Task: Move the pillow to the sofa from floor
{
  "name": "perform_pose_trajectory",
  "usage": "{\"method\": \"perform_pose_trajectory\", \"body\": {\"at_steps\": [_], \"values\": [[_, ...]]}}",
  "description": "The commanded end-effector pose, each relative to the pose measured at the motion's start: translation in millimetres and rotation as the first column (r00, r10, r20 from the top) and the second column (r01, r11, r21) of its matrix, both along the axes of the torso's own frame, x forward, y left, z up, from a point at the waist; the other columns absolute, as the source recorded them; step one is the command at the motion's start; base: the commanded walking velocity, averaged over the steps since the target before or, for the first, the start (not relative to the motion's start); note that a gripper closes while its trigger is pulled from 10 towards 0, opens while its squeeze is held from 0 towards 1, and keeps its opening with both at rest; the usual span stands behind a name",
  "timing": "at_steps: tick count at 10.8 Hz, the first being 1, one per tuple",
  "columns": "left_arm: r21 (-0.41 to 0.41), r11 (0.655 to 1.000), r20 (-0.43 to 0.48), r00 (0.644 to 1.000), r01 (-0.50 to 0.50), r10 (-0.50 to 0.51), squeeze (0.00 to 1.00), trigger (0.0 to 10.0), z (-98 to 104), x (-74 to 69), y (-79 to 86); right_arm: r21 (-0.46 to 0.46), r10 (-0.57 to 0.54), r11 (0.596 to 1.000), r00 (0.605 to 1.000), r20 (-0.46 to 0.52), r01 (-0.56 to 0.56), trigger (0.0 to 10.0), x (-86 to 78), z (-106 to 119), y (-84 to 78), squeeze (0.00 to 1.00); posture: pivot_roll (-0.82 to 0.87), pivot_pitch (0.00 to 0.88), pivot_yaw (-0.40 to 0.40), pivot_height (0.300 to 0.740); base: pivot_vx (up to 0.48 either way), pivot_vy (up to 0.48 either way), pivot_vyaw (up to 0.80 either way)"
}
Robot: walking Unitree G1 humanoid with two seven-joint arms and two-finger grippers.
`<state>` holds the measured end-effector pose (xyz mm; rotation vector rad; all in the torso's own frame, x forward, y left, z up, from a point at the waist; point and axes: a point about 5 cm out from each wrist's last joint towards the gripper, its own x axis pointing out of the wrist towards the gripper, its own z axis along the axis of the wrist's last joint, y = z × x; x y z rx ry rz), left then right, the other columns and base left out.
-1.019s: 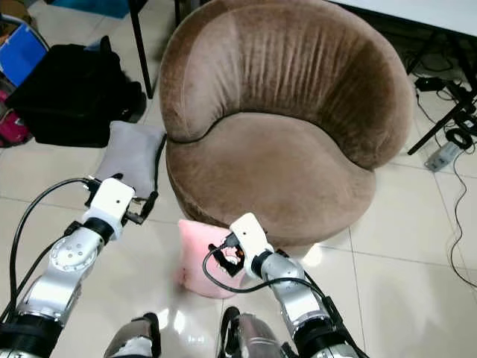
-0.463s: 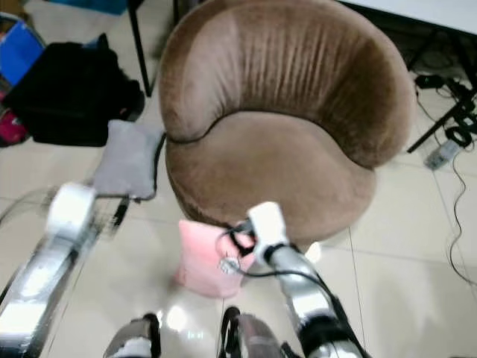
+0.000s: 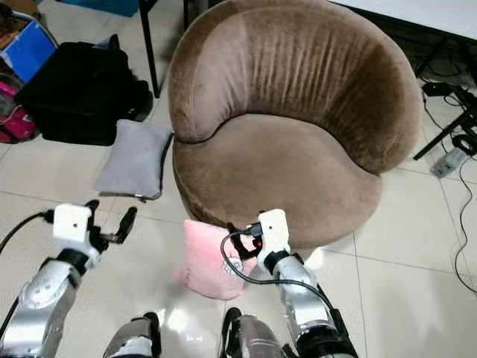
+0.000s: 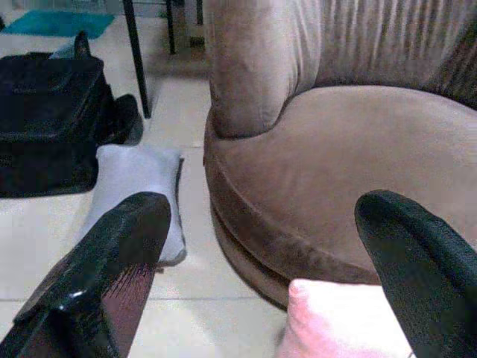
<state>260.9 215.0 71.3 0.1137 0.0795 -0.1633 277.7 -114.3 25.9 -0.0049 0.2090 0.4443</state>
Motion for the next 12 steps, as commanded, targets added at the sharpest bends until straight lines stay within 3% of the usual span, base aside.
{"method": "perform_pose_trajectory", "body": {"at_steps": [1, 6, 10, 12], "values": [[0.003, 1.0, -0.03, 1.0, 0.003, -0.002, 0.0, 10.0, -5.4, -0.2, -3.1, -0.007, -0.011, 1.0, 1.0, -0.008, 0.01, 10.0, -1.2, -2.6, -3.2, 0.0, 0.07, 0.188, -0.112, 0.74, 0.0, 0.0, 0.0], [-0.03, 1.0, -0.037, 0.999, 0.006, -0.008, 0.0, 10.0, -4.6, 9.6, -7.0, -0.035, -0.013, 0.999, 1.0, -0.02, 0.012, 10.0, -1.0, -4.3, -7.3, 0.0, 0.05, 0.194, -0.108, 0.674, 0.0, 0.0, 0.0], [-0.035, 0.999, -0.03, 0.999, 0.013, -0.014, 0.0, 10.0, -3.8, 14.1, -9.8, -0.051, -0.005, 0.999, 1.0, -0.026, 0.004, 10.0, -2.0, -4.8, -5.8, 0.0, 0.03, 0.2, -0.114, 0.64, 0.0, 0.0, 0.47], [-0.036, 0.999, -0.026, 0.999, 0.019, -0.02, 0.0, 10.0, -3.4, 15.7, -11.9, -0.069, -0.003, 0.998, 0.999, -0.034, 0.0, 10.0, -1.8, -5.7, -5.6, 0.0, 0.03, 0.199, -0.115, 0.63, 0.0, 0.0, 0.0]]}}
